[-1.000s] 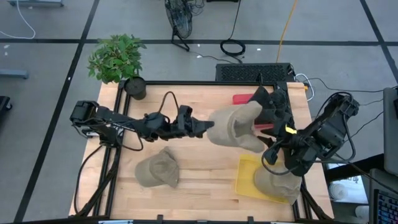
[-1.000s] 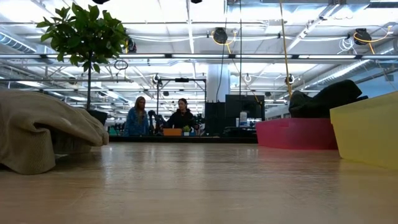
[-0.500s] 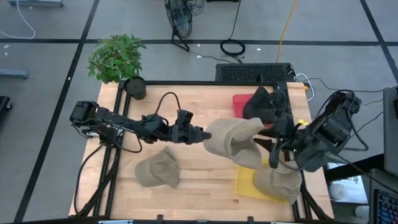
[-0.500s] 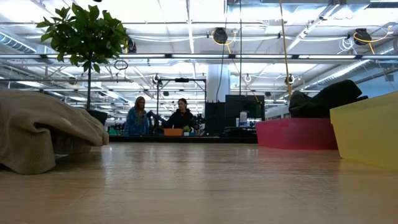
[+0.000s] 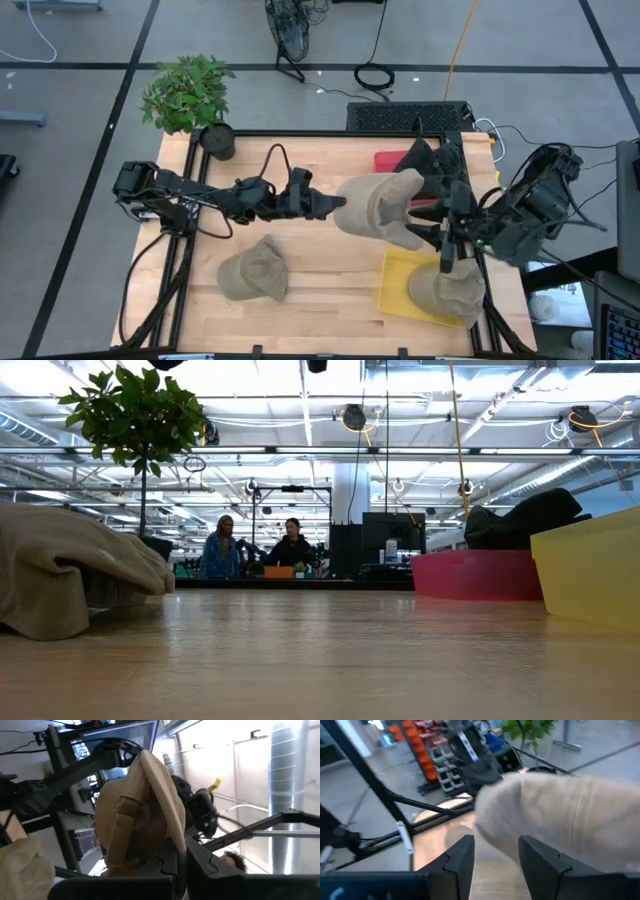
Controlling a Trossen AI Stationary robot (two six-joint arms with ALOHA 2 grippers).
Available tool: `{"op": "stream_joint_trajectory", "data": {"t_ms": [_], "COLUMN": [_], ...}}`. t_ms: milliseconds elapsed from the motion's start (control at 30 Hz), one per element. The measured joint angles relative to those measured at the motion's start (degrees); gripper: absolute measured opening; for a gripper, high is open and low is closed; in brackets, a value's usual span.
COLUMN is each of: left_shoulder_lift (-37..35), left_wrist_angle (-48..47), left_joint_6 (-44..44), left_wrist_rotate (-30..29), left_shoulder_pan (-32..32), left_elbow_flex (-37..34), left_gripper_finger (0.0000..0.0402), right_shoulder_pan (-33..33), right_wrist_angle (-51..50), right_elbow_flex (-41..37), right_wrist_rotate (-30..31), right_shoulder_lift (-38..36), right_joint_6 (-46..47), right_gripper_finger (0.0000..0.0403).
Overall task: Pick & Place hat
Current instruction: Put the bottom brown cap into the yellow bin
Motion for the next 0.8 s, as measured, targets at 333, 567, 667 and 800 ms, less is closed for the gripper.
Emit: {"op": "stream_joint_trajectory", "data": {"t_ms": [333, 567, 667, 800], "left_shoulder_lift": [0.0, 0.0, 0.0, 0.0], "left_wrist_angle": [-0.52, -1.5, -2.48, -3.26], "left_joint_6": [-2.0, -1.31, -0.37, 0.14], "left_wrist_rotate": [-1.76, -2.18, -2.11, -1.49], "left_shoulder_pan": [-0.09, -0.48, -0.5, -0.46], "left_elbow_flex": [0.0, 0.0, 0.0, 0.0], "left_gripper_finger": [0.0011, 0.0011, 0.0011, 0.0011], "right_shoulder_pan": [-9.77, -13.38, -13.5, -13.37], "right_wrist_angle": [-4.54, -2.11, -1.85, -0.12], "right_elbow_flex": [0.0, 0.0, 0.0, 0.02], "right_wrist_rotate": [-8.48, -12.38, -12.33, -12.08], "right_shoulder_lift": [5.45, 7.12, 6.15, 3.75], "right_joint_6": [4.25, 1.93, 2.04, 2.31], "right_gripper_finger": [0.0141, 0.0141, 0.0141, 0.0141]}}
